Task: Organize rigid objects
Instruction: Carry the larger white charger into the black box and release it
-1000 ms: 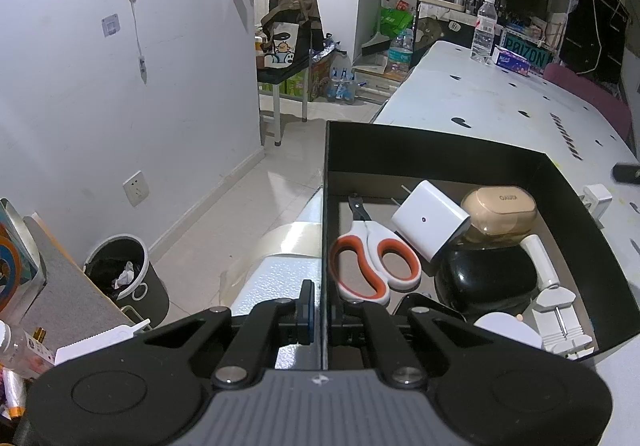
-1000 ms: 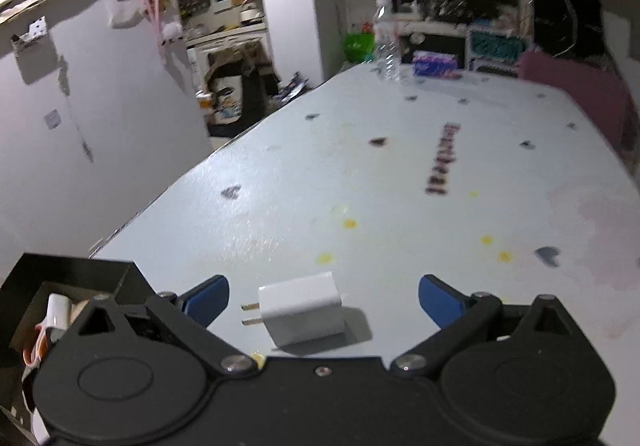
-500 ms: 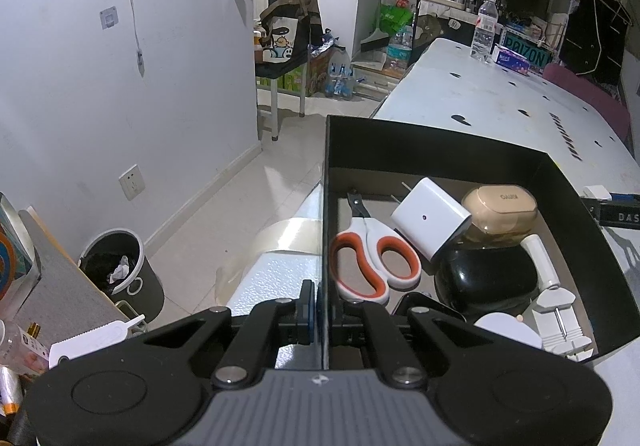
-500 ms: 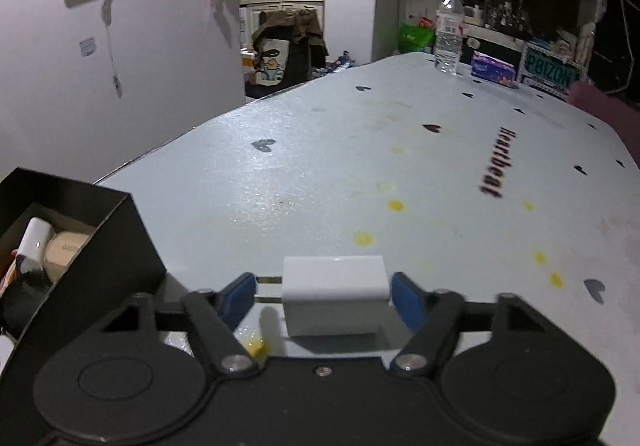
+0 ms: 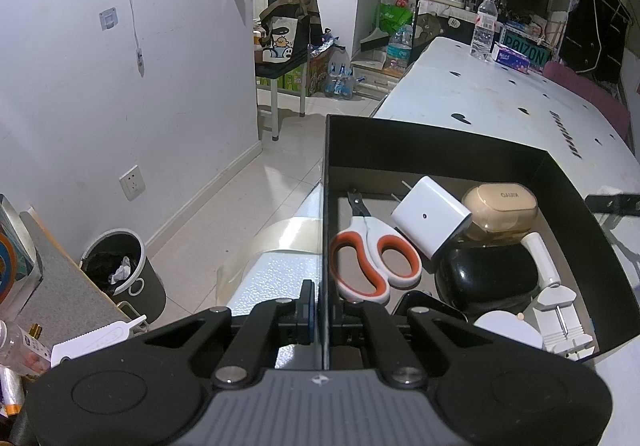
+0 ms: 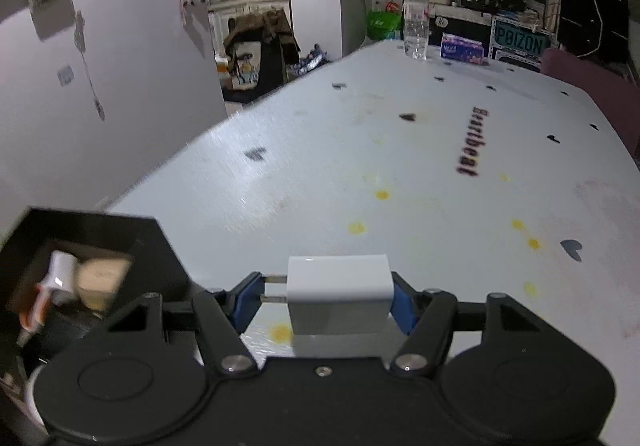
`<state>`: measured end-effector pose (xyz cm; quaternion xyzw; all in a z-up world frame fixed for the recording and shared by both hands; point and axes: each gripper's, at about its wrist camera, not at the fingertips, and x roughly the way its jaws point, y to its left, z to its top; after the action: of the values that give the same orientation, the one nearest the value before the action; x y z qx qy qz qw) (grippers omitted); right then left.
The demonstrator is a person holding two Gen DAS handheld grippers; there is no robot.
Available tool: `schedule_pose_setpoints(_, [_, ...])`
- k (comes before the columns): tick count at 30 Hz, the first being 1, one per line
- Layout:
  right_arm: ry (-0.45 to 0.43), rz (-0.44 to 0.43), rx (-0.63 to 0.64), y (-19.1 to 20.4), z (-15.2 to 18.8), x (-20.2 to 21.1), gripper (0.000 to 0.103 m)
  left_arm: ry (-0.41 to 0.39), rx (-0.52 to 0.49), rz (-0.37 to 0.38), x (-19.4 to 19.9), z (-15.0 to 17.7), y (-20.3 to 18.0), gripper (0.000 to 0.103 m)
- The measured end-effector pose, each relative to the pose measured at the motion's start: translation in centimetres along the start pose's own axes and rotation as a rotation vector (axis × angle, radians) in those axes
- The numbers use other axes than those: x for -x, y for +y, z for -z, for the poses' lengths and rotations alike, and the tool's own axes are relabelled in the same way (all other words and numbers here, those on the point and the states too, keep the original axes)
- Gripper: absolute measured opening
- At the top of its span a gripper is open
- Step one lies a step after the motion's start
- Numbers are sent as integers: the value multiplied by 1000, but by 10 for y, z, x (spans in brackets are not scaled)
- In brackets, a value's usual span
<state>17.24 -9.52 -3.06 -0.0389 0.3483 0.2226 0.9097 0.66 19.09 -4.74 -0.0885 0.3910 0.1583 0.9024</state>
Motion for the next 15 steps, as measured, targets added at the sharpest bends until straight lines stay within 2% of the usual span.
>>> schedule_pose_setpoints(8, [-57,-105,-9,29,-8,45,67,1,-3,-3,0,0,-1,5])
schedule_pose_setpoints(15, [-37,-206,-1,67,-5,72,67,0,-1,-3,0,0,-1,4])
